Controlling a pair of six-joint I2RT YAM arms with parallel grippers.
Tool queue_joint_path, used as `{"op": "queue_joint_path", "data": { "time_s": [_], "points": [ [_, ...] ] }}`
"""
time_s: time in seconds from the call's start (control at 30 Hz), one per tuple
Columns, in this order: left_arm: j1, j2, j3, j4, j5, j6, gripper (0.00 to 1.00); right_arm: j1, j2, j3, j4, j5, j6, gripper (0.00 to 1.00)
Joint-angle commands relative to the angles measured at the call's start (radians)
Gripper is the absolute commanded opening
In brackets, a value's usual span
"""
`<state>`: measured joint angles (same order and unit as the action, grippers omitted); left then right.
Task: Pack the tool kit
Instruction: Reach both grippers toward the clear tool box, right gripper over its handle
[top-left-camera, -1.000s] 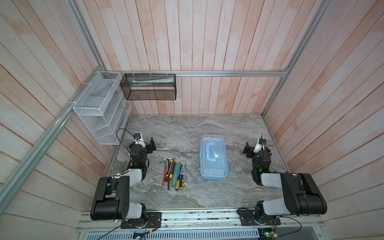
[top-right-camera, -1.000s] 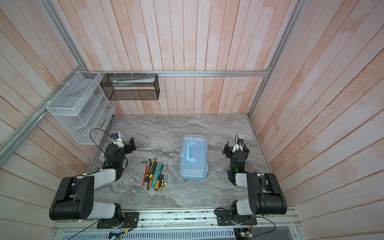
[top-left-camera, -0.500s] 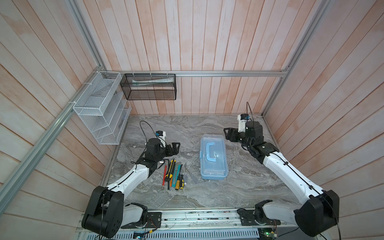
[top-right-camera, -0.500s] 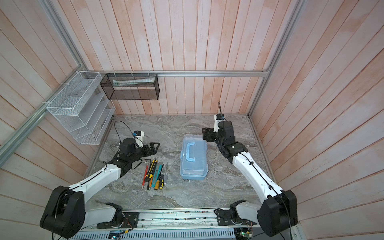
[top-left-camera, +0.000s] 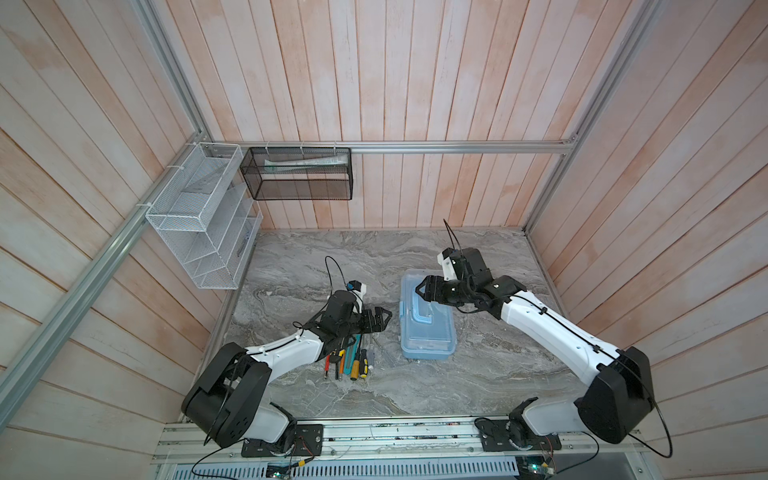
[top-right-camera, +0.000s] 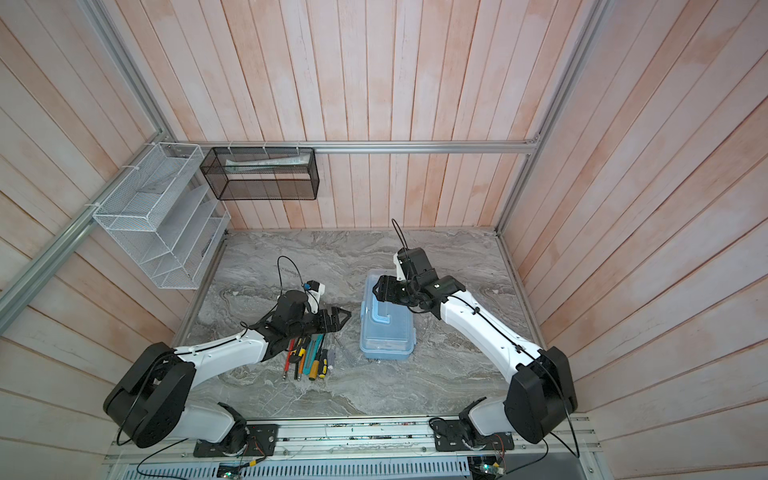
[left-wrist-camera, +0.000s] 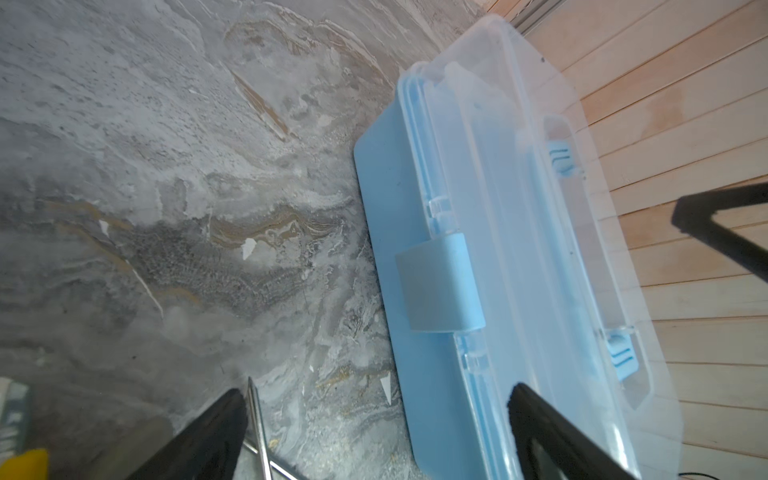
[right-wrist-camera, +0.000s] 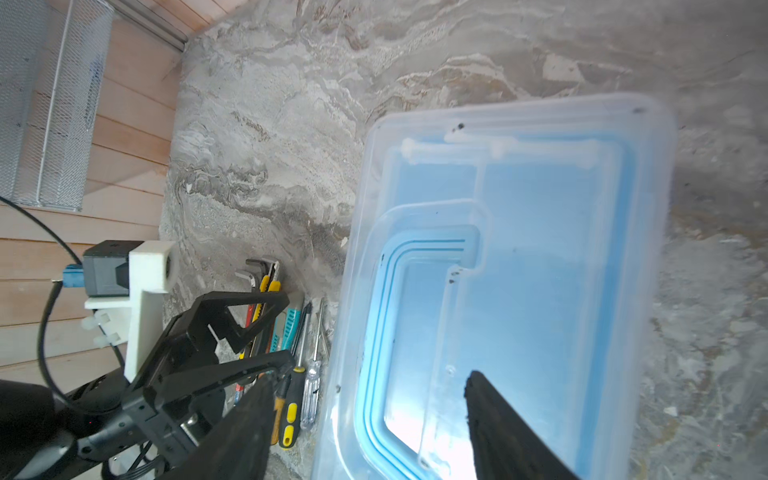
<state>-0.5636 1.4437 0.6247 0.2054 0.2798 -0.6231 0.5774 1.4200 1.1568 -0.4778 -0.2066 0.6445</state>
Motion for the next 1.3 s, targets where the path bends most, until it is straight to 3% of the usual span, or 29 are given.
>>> {"op": "queue_joint_path", "data": {
  "time_s": [0.0, 0.77, 1.27],
  "points": [
    [-0.012, 0.011, -0.018, 0.068, -0.003, -0.038, 1.00, 0.026, 0.028, 0.008, 0.028, -0.038, 0.085, 0.67],
    [-0.047, 0.151, 0.073, 0.151, 0.032, -0.026, 1.00, 0.036, 0.175, 0.019, 0.075, -0.023, 0.121, 0.65],
    [-0.050, 0.228, 0.167, 0.140, 0.050, 0.041, 1.00, 0.027, 0.142, -0.177, 0.404, -0.348, 0.172, 0.65]
  ]
}}
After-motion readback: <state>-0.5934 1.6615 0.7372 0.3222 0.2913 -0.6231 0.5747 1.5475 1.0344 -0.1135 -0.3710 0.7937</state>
